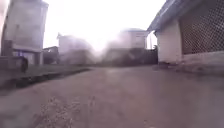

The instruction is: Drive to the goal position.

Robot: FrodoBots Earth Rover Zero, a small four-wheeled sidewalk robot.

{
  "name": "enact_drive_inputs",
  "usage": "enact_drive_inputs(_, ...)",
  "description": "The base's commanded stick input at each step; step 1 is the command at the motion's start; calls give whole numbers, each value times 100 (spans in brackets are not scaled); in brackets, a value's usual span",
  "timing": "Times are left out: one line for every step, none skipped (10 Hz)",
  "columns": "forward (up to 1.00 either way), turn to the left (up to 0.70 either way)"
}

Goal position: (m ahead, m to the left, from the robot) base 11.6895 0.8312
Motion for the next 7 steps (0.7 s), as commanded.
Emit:
enact_drive_inputs(100, 0)
enact_drive_inputs(100, 0)
enact_drive_inputs(100, 0)
enact_drive_inputs(100, 0)
enact_drive_inputs(100, 0)
enact_drive_inputs(100, 0)
enact_drive_inputs(100, 0)
